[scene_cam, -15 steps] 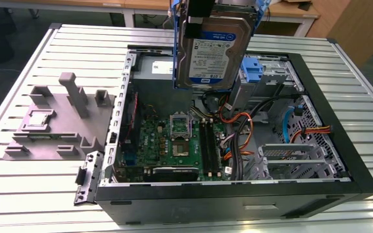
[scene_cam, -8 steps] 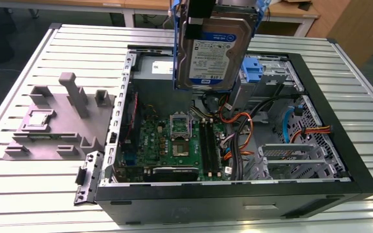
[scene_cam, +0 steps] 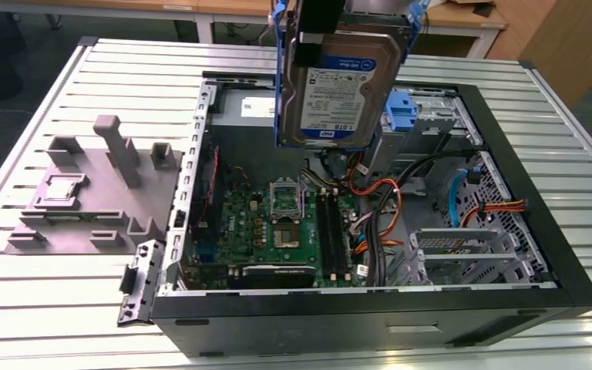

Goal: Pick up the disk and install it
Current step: 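Insert the disk into the insertion slot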

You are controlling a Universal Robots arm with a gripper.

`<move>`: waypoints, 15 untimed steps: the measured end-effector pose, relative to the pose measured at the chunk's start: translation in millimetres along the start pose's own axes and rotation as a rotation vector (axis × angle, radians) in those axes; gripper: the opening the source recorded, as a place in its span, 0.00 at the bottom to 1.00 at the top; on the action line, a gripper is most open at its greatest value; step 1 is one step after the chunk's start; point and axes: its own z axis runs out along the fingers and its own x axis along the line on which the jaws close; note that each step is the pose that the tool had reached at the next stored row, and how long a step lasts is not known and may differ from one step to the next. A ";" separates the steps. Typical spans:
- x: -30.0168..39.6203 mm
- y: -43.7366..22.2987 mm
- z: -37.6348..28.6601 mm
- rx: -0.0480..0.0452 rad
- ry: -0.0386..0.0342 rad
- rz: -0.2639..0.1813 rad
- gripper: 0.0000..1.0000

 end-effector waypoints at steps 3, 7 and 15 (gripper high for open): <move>0.9 0.0 0.0 0.0000 0.0000 0.000 0.37; 1.3 0.0 -0.1 0.0000 0.0000 0.000 0.37; 2.7 -0.1 -0.2 -0.0001 0.0002 0.000 0.37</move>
